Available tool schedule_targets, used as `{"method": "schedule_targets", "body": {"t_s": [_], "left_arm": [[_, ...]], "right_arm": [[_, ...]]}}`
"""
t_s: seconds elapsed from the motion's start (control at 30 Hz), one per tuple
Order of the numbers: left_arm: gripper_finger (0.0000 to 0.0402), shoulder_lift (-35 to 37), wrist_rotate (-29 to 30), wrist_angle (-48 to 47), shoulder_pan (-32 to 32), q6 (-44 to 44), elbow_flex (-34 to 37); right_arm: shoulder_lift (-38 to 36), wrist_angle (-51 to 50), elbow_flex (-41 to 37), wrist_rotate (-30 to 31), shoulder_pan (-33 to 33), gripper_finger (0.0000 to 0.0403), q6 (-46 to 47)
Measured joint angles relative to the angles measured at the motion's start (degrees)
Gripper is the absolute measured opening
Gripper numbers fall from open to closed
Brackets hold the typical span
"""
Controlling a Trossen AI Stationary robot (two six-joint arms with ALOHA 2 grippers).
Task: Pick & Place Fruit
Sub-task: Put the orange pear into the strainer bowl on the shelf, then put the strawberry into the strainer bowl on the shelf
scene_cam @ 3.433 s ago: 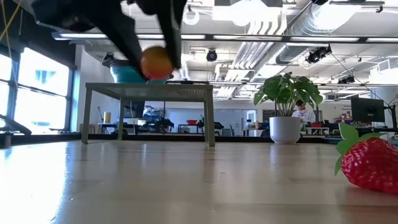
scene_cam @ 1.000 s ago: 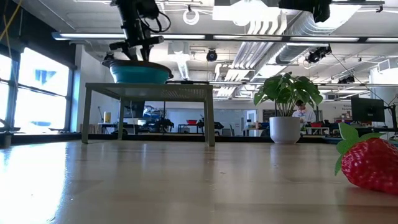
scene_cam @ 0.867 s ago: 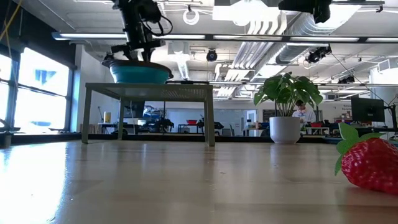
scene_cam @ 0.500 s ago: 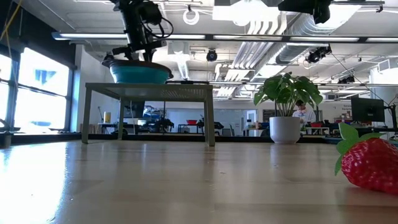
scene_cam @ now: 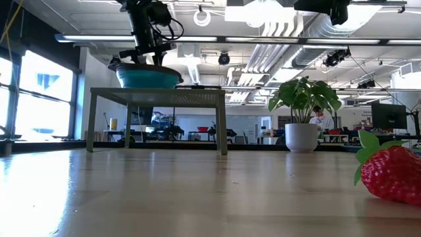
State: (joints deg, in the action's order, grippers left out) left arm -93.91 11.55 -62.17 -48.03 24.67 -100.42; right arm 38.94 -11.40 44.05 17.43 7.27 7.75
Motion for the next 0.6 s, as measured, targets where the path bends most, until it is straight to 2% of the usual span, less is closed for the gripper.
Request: {"method": "schedule_targets", "body": {"t_s": [0.13,0.27,0.47,0.6], "left_arm": [[0.0227,0.0,0.1,0.2,0.0,-0.4,0.0],[0.0248,0.0,0.1,2.0,0.0,-0.5,0.0],[0.025,2.7,-0.1,2.6,0.1,-2.0,0.0],[0.0226,4.9,0.2,2.4,1.7,-3.3,0.0]], "right_arm": [[0.0,0.0,0.0,0.0,0.0,0.0004,0.7],[0.0,0.0,0.0,0.0,0.0,0.0004,1.2],[0.0,0.0,0.0,0.0,0.0,0.0004,1.3],[0.0,0.0,0.0,0.0,0.0,0.0004,1.2]]}}
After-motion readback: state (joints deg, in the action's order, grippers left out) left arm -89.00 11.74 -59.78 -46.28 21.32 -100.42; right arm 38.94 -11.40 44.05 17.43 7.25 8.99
